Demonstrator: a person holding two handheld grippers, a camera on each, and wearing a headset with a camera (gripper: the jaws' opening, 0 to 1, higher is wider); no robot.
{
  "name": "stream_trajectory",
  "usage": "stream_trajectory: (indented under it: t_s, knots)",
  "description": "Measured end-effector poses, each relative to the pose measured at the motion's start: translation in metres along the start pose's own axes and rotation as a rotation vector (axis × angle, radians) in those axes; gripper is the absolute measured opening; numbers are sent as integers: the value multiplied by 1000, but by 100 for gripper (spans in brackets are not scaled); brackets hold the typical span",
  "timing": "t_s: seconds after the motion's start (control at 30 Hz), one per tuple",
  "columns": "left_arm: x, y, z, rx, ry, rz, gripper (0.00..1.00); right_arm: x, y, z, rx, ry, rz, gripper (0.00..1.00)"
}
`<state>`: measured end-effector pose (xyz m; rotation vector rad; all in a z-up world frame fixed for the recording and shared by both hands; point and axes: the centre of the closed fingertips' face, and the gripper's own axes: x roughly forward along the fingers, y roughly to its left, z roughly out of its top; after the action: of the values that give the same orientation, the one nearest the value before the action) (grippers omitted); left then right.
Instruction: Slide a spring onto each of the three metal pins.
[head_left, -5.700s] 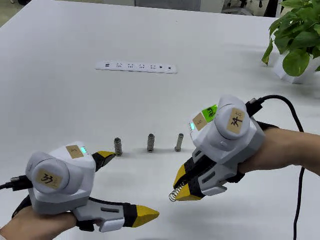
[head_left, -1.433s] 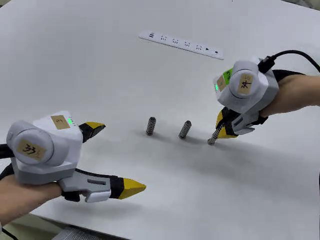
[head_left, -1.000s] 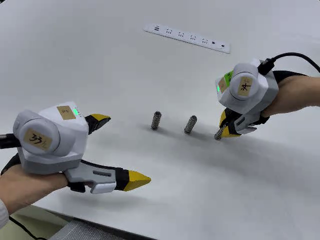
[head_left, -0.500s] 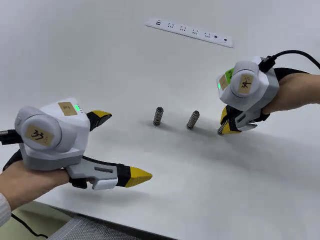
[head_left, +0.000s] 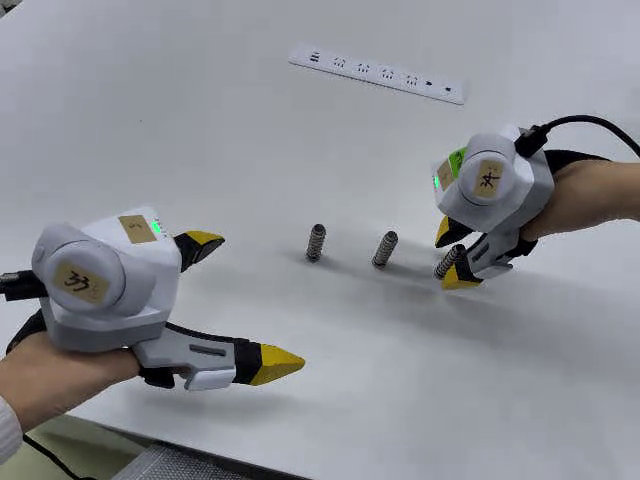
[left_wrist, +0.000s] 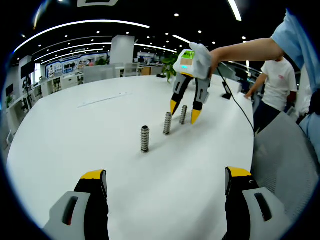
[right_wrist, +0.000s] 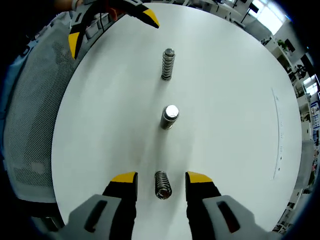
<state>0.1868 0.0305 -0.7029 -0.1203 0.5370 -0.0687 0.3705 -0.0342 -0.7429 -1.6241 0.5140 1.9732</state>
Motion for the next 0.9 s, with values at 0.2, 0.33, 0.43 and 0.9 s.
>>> stream_trajectory:
  t_s: [0.2,0.33,0.43,0.9]
  knots:
    - [0,-1,2,6,1,-4,100,-1,0,3,29,-55,-13,70]
    - [0,-1,6,12,0,-5,100,-4,2,5,55,-103,-26,84]
    - [0,0,8,15,-3,-5,100,-4,3,3,73,-119,-28,96]
    - [-1,1,11,27,-2,3,100,-26,18,-3,262,-282,-112,99]
